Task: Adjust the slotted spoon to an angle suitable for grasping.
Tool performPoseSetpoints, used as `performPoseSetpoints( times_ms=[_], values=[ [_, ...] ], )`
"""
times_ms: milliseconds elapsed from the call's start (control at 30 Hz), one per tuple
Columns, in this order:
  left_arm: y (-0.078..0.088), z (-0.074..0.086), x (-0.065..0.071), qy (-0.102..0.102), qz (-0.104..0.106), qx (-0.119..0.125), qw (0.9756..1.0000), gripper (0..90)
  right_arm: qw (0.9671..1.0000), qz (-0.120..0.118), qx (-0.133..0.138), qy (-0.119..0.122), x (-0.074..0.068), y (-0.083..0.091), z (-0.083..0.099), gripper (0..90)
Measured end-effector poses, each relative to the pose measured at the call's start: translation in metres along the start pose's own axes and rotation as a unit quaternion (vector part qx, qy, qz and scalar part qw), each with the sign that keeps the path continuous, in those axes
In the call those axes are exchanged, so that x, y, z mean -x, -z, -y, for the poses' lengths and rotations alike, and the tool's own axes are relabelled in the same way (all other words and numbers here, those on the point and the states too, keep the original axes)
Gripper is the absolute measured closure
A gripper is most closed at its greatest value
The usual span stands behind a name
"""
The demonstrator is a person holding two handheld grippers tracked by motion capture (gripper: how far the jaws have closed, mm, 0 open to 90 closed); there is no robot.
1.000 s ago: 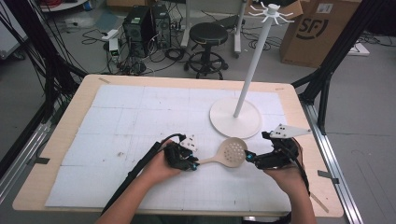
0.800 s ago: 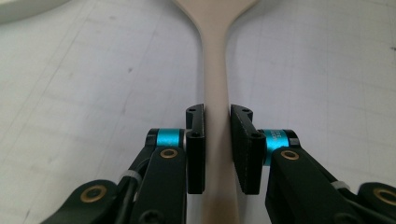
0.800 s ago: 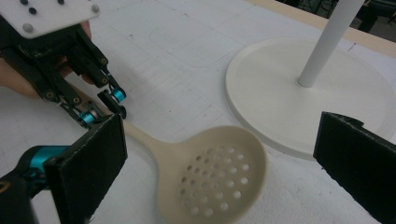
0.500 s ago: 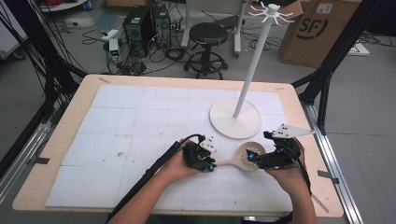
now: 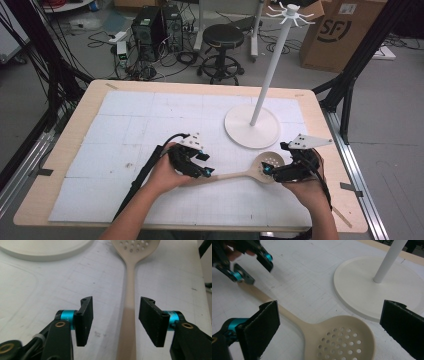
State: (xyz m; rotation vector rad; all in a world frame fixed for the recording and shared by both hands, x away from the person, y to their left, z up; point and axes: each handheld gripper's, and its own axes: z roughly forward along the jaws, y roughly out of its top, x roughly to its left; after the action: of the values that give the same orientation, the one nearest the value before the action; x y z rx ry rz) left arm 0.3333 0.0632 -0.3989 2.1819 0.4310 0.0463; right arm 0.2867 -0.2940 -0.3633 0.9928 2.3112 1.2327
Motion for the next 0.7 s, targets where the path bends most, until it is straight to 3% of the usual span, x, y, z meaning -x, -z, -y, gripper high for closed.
performPoseSetpoints(
  times_ms=[267, 367, 467, 700],
  values=[
    [0.049, 0.024, -0.011, 0.023, -0.021, 0.041, 0.9986, 32.8, 1.0, -0.002, -0.009, 0.003, -0.003, -0.005, 0.0, 1.4],
    [0.066, 0.036, -0.015, 0.036, -0.035, 0.064, 0.9967, 29.1, 1.0, -0.002, -0.007, 0.002, -0.003, -0.004, -0.001, 1.4],
    [0.076, 0.045, -0.021, 0.047, -0.04, 0.079, 0.9949, 27.7, 1.0, 0.0, -0.005, 0.001, -0.003, -0.003, -0.001, 1.4],
    [0.098, 0.052, -0.027, 0.048, -0.052, 0.095, 0.9929, 22.2, 0.9998, -0.006, -0.02, 0.004, -0.006, -0.01, 0.0, 1.4]
  ],
)
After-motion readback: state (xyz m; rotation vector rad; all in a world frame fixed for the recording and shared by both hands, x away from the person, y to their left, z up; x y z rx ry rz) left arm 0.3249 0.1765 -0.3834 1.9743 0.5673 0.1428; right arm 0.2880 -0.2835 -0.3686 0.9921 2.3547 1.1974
